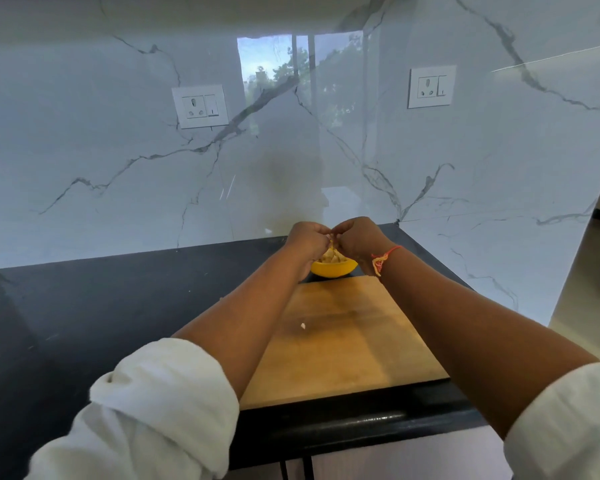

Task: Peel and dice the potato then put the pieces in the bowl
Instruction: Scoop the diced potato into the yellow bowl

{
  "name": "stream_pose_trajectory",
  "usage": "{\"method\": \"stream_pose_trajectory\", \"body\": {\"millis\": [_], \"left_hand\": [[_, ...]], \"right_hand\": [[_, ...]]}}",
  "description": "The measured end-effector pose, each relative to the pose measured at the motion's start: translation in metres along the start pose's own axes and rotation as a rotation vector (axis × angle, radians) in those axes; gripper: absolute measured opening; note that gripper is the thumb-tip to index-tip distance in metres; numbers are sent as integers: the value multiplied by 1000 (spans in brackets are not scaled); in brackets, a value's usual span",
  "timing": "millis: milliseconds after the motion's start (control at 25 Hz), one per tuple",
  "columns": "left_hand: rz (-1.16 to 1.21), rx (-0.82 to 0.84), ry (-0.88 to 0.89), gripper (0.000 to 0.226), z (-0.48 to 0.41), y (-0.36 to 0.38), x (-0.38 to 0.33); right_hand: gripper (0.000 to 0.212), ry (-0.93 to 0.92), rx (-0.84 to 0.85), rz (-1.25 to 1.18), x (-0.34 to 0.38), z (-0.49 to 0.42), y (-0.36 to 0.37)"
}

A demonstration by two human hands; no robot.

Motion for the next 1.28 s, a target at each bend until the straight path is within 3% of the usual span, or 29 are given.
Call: {"method": "stream_pose_trajectory", "body": {"millis": [200, 360, 600, 760, 920, 1080, 1280], "left_hand": [[-364, -75, 160, 23, -20, 2, 1], [-409, -139, 247, 16, -20, -5, 6], [-610, -148, 326, 19, -9, -8, 5], [-511, -115, 374, 17, 12, -19, 10], [-408, -116, 302, 4, 43, -34, 22], [-655, 69, 350, 8, 79, -28, 46], [-865, 157, 317, 11, 96, -27, 62]], "right_hand": [[31, -70, 72, 289, -7, -20, 2], [15, -150, -71, 257, -7, -21, -9], [21, -203, -59, 220, -1, -6, -1], [16, -201, -74, 139, 3, 20, -1], [6, 13, 91, -31, -13, 51, 17], [12, 12, 369, 320, -25, 85, 47], [20, -158, 363, 557, -11, 114, 69]]}}
Point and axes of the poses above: each hand's wrist, its own z-axis away from the middle knuckle, its own y-axis out of the palm, x = y × z, the point moved 7 cm from there along -z, towards the middle knuckle, and after that the axes turned 14 degrees about -z, right-handed, at the moved point
